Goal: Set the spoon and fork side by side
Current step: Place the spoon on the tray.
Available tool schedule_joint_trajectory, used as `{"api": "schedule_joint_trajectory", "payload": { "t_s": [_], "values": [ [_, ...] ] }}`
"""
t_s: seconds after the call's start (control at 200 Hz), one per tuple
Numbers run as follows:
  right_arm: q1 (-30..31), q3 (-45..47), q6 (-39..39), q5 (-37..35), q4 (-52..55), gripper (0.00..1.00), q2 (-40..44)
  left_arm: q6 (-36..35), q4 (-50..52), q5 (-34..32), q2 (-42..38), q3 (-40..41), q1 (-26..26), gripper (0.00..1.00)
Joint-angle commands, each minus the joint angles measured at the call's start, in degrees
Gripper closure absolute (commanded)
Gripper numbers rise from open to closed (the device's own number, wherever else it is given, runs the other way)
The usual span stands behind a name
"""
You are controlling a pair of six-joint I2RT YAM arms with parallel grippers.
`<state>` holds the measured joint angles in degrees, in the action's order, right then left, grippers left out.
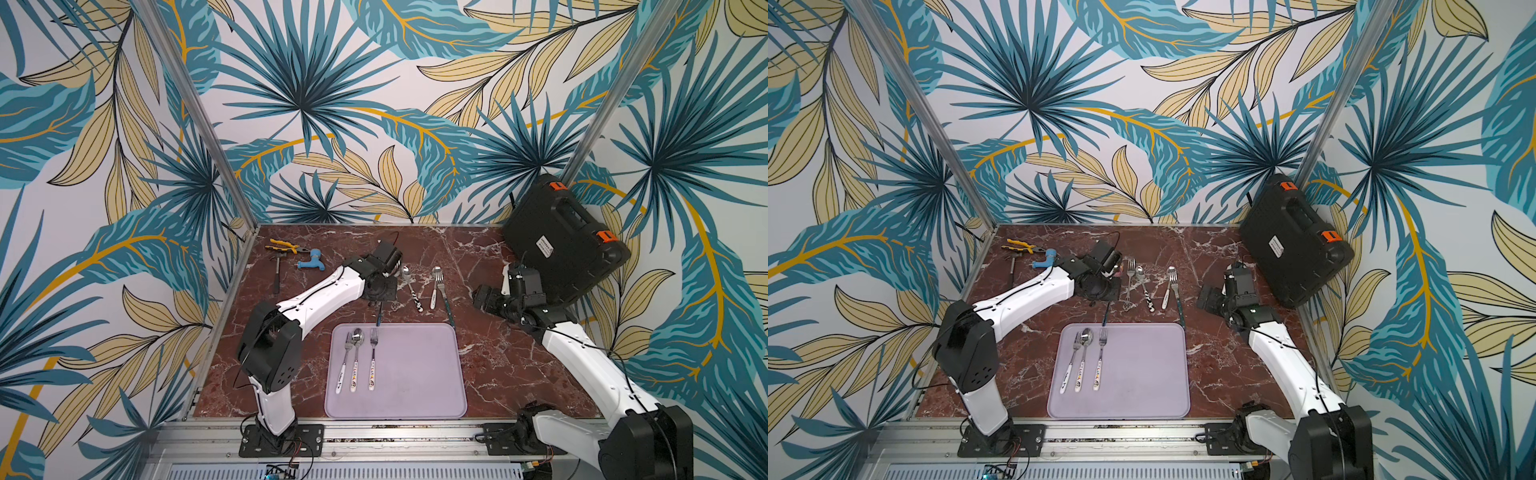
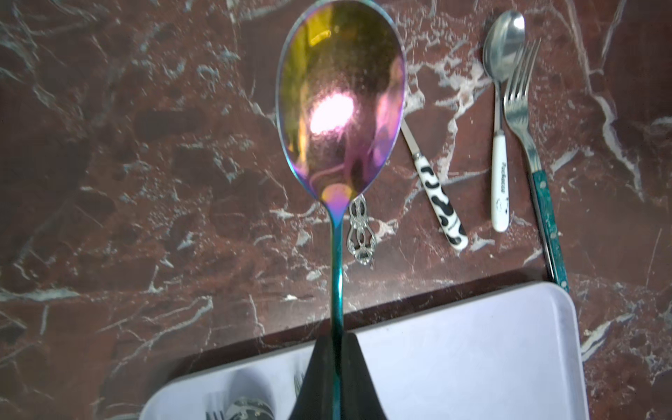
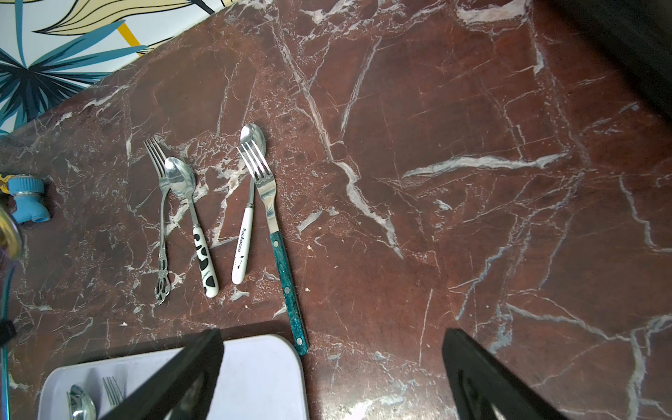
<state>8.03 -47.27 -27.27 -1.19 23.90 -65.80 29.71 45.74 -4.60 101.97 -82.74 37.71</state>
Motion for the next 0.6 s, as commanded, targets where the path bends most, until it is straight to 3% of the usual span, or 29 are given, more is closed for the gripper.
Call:
{"api": "schedule_joint_trajectory", "payload": {
  "t_s": [0.0,0.275,0.591],
  "values": [
    [0.1,-0.7,-0.4,0.5,0.8,0.01,-0.2,4.3,-2.2,-1.1,-4.4,5.5,2.4,1.0],
    [0.1,-0.4,-0.5,0.9,0.4,0.0,0.0,14.9,-5.4,-5.6,-9.7,16.7,11.0,1.0],
    [0.1,-0.2,-0.5,1.3,0.1,0.0,0.1,23.0,-4.9,-6.4,-6.8,20.0,18.2,1.0]
  ]
}}
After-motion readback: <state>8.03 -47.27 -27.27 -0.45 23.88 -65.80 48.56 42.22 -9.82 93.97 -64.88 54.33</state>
